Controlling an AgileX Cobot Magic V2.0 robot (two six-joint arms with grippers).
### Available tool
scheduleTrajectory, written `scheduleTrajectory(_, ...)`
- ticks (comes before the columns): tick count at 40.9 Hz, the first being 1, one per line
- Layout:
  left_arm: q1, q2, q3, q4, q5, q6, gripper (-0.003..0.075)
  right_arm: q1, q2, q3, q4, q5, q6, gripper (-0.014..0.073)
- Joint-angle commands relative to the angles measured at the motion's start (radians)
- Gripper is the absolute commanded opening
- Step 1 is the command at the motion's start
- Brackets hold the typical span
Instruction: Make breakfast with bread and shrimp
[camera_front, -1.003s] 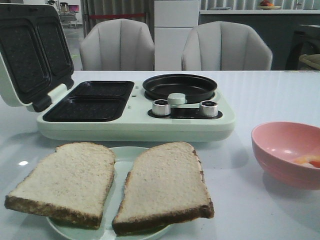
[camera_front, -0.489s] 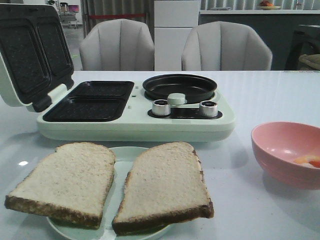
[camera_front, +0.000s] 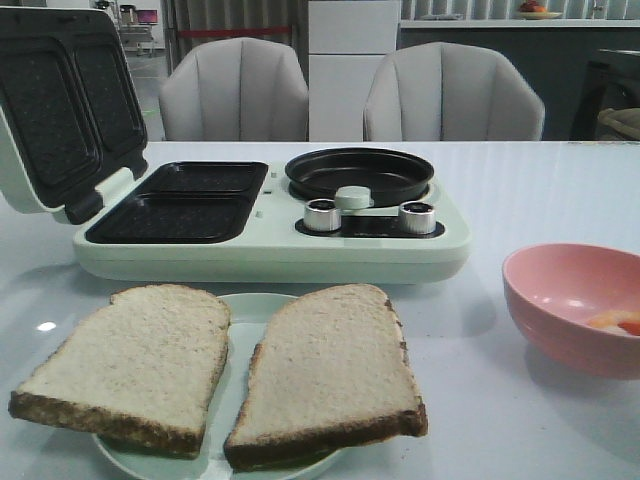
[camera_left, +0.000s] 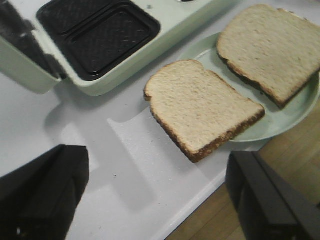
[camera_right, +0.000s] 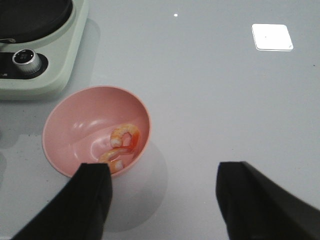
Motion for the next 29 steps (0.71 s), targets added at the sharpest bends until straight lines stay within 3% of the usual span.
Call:
scheduleTrajectory(1, -0.087, 0.027, -0.014, 0.080, -0.068, 0.016, 0.0593, -0.007, 0.012, -0.028, -0.014, -0.076, -0.004, 0.0552)
scheduleTrajectory(18, -0.289, 0.369, -0.014, 0.369, -0.081, -0.018, 0.0593, -0.007, 0.012, -0.028, -0.014, -0.076, -0.004, 0.0552)
scheduleTrajectory(21, -0.321, 0.445, -0.014, 0.479, -0.099, -0.112, 0.0593, -0.007, 0.012, -0.028, -0.014, -0.076, -0.004, 0.0552)
scheduleTrajectory(29, -0.410, 0.627, -0.014, 0.936, -0.076, -0.531, 0.0593, -0.007, 0.012, -0.028, -0.014, -0.076, -0.004, 0.0552)
